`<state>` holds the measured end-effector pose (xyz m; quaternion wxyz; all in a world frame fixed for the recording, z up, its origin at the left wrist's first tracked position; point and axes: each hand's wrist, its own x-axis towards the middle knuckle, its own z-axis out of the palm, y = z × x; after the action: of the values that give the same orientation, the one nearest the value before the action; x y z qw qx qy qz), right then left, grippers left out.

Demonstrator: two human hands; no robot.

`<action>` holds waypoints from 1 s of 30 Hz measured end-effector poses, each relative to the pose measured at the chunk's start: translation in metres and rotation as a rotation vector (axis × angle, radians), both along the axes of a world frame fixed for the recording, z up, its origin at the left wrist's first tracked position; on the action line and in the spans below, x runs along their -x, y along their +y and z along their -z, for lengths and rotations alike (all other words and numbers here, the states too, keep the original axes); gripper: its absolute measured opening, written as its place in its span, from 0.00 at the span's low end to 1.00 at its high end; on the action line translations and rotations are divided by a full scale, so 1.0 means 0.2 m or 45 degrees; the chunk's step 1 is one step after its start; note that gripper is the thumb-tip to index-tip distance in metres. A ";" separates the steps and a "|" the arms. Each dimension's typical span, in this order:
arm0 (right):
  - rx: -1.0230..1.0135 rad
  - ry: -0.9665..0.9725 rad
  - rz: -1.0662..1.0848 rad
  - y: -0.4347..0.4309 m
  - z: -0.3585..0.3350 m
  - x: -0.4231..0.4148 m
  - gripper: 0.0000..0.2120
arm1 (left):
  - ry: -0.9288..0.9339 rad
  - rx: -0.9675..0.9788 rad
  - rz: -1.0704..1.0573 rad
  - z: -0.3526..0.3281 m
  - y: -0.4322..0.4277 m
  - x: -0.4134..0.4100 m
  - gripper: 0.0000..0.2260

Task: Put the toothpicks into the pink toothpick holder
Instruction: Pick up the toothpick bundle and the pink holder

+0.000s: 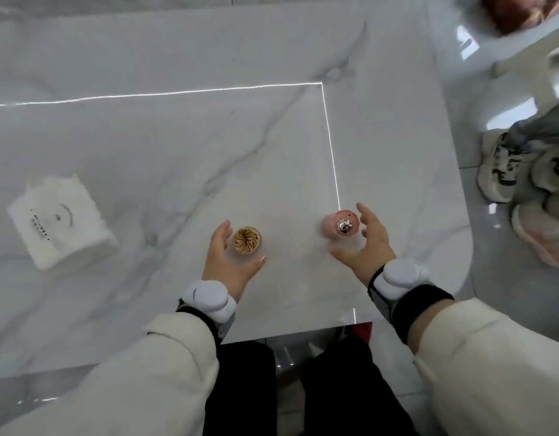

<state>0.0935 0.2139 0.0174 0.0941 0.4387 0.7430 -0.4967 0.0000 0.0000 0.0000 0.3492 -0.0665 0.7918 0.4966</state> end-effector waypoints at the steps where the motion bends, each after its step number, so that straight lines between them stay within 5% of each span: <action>1: -0.018 0.043 0.013 -0.01 0.03 0.00 0.41 | 0.049 0.016 0.011 0.02 0.00 0.00 0.38; 14: -0.166 0.529 0.267 -0.08 0.33 0.09 0.23 | 0.678 0.016 0.054 0.27 0.03 0.02 0.16; 26: -0.177 0.924 0.280 -0.10 0.50 0.20 0.23 | 0.951 -0.070 0.203 0.35 0.20 0.11 0.18; 30: 0.000 1.031 0.334 -0.08 0.50 0.19 0.24 | 0.955 -0.128 0.177 0.35 0.22 0.09 0.20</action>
<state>0.0563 0.1973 -0.0822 -0.2694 0.2988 0.6579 -0.6367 -0.0189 0.0445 -0.0696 0.0709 0.1910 0.8418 0.4999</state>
